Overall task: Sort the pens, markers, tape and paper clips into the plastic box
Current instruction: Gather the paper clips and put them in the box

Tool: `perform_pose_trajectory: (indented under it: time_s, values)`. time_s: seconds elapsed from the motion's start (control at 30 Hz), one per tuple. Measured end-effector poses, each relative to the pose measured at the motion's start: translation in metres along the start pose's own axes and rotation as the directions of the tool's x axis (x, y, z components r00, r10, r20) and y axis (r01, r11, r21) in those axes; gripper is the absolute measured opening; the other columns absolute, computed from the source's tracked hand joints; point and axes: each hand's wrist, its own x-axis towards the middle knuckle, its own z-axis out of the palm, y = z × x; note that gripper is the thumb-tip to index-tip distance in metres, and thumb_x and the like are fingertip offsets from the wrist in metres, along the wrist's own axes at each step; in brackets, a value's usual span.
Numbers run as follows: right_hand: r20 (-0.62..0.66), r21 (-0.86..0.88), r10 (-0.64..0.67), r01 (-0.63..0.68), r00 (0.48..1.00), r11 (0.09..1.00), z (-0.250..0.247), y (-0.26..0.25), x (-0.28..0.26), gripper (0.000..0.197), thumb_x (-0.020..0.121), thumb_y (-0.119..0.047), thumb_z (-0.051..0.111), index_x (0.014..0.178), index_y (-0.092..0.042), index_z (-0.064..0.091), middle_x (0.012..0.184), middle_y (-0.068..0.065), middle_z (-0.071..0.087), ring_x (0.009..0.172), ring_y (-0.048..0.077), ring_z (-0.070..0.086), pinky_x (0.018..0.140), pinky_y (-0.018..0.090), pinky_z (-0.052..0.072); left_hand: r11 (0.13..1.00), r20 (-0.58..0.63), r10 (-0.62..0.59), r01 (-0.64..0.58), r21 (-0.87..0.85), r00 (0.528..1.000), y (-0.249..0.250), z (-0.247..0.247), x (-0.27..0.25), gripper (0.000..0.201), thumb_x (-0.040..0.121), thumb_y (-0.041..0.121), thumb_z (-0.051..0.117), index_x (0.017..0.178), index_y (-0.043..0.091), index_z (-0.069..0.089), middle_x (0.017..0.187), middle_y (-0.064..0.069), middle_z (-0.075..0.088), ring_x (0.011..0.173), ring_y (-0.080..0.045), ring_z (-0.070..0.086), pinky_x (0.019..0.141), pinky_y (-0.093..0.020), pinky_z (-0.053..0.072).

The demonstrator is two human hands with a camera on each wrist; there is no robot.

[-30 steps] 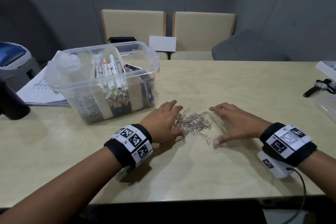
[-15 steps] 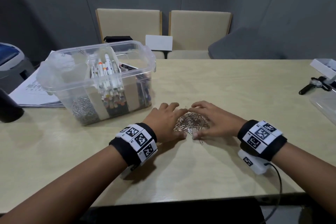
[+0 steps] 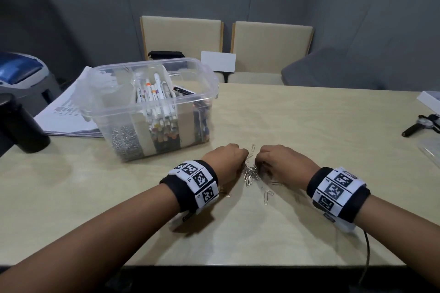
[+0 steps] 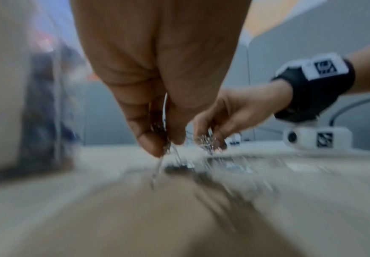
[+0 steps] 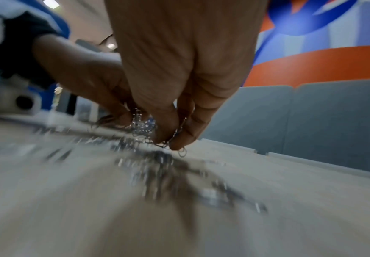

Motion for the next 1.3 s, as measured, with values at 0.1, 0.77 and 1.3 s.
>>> perform_pose_trajectory:
  time_s: [0.1,0.77,1.3]
  values:
    - [-0.04,0.121,0.068,-0.062,0.997,0.991,-0.017,0.002,0.009,0.017,0.091,-0.015,0.06,0.099,-0.025,0.071,0.096,-0.007,0.062,0.093,0.017,0.062,0.08,0.033,0.051,0.997,-0.084,-0.032,0.026,-0.073,0.996,-0.012,-0.019,-0.005,0.014,0.089,0.003,0.053,0.1,0.009,0.059,0.097,-0.009,0.06,0.087,-0.028,0.061,0.077,-0.041,0.054]
    - [-0.418,0.361,-0.109,0.275,0.902,0.891,-0.172,-0.184,0.164,0.016,0.086,-0.021,0.072,0.1,-0.013,0.074,0.09,0.001,0.07,0.073,0.008,0.063,0.077,0.021,0.055,0.867,-0.373,-0.497,0.436,-0.24,0.783,-0.169,-0.154,-0.126,0.01,0.087,0.019,0.068,0.094,0.013,0.072,0.073,0.002,0.068,0.065,-0.012,0.066,0.064,-0.02,0.048]
    - [-0.485,0.337,-0.123,0.315,0.866,0.887,-0.133,-0.12,0.086,0.009,0.087,-0.02,0.068,0.092,-0.018,0.075,0.081,-0.006,0.071,0.075,0.007,0.063,0.072,0.02,0.05,0.966,-0.763,-0.18,-0.034,-0.256,0.621,-0.107,-0.147,-0.126,0.024,0.084,0.001,0.056,0.096,0.014,0.071,0.086,0.006,0.071,0.075,-0.004,0.062,0.068,-0.004,0.042]
